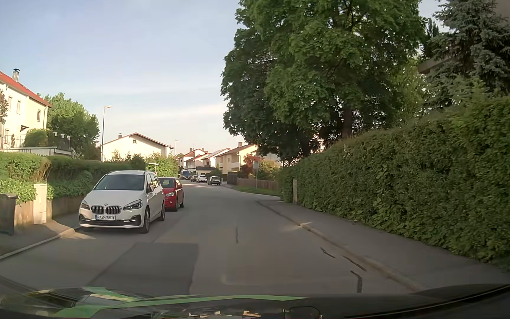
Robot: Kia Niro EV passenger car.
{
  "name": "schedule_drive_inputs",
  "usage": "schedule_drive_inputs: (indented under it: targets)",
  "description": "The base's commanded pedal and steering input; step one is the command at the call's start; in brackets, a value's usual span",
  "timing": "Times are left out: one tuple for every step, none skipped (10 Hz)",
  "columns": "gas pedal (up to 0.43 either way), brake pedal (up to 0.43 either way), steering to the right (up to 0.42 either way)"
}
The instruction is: Follow the waypoints while adhering to traffic rules and regulations
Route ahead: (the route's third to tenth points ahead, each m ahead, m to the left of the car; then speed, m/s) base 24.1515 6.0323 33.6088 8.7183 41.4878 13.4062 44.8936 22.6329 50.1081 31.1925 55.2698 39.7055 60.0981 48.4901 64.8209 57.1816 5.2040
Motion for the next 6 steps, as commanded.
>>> schedule_drive_inputs:
  targets:
    - [0.000,0.000,-0.070]
    - [0.000,0.000,-0.071]
    - [0.000,0.000,-0.072]
    - [0.000,0.000,-0.072]
    - [0.000,0.000,-0.072]
    - [0.000,0.000,-0.072]
